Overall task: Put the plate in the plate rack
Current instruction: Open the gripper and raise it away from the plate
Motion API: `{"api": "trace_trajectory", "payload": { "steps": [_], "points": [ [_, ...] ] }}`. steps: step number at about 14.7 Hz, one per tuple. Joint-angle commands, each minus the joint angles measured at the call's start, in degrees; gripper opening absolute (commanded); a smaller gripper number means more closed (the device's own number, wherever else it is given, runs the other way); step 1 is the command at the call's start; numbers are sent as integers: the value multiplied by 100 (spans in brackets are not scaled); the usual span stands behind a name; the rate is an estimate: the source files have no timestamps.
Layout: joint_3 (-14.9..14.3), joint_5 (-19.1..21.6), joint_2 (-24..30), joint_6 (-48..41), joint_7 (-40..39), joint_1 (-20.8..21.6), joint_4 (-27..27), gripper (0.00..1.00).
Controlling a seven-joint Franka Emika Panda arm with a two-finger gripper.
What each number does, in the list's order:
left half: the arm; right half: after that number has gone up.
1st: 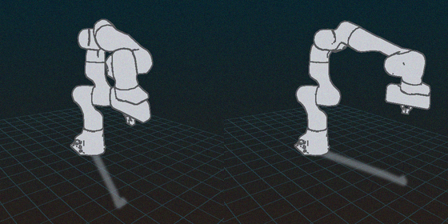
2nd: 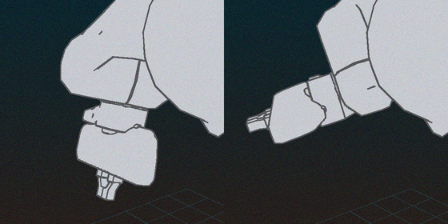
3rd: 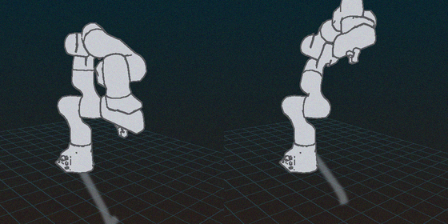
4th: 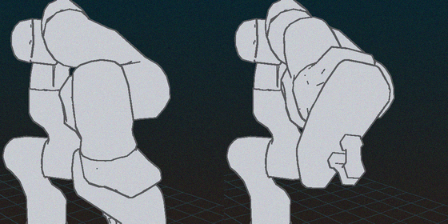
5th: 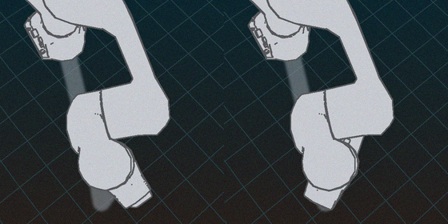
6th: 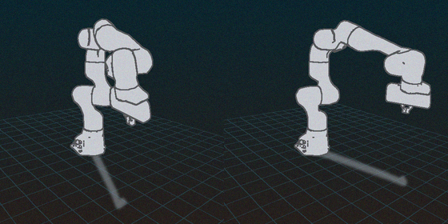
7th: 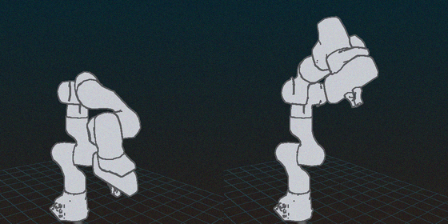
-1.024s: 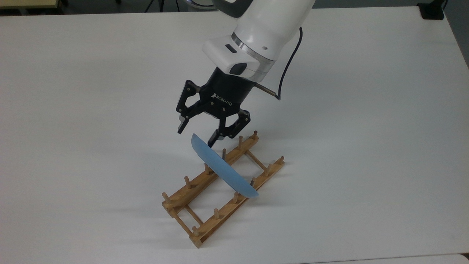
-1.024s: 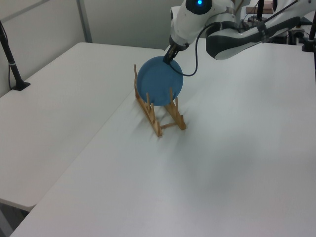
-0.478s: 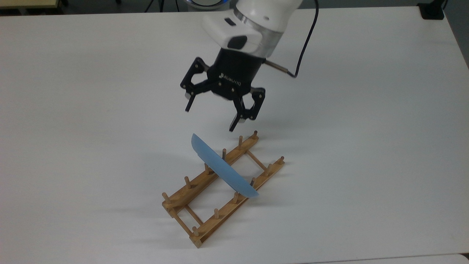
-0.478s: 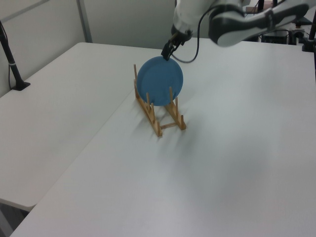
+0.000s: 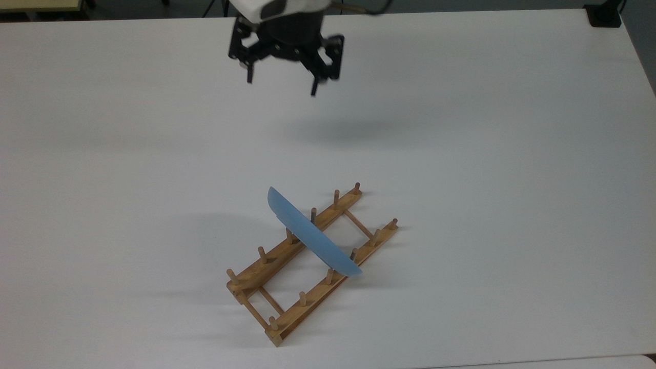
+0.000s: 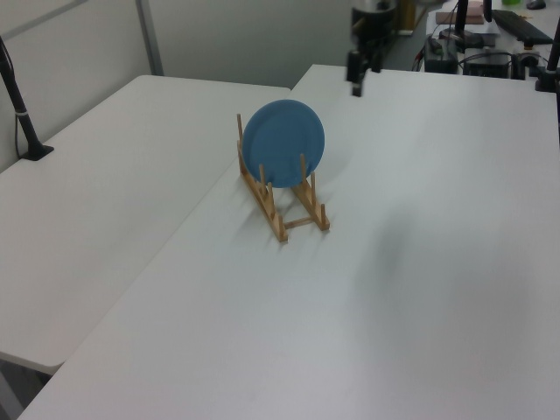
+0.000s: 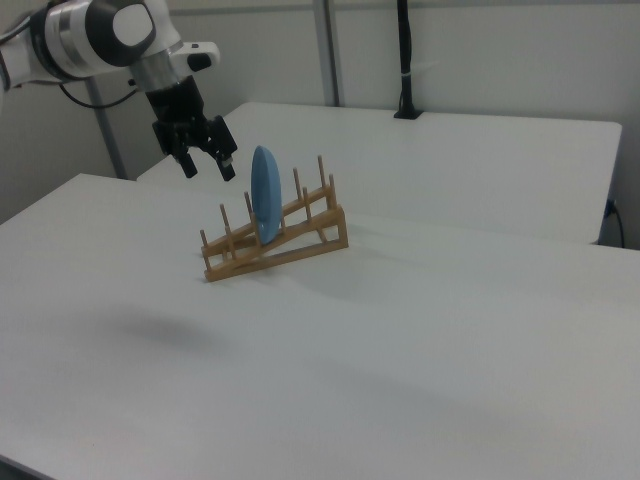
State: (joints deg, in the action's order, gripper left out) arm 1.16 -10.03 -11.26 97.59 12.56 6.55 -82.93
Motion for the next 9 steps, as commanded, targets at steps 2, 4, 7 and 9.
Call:
{"api": "trace_trajectory", "payload": {
  "steps": [2, 4, 7, 9],
  "points": [
    [-10, 695, 1072, -319, -1158, -706, -1039, 100],
    [-1, 695, 1178, -486, -1159, -742, -1190, 100],
    [-37, 695, 1188, -574, -1159, -778, -1120, 100],
    [-45, 695, 1188, -609, -1150, -769, -1111, 100]
  ]
}}
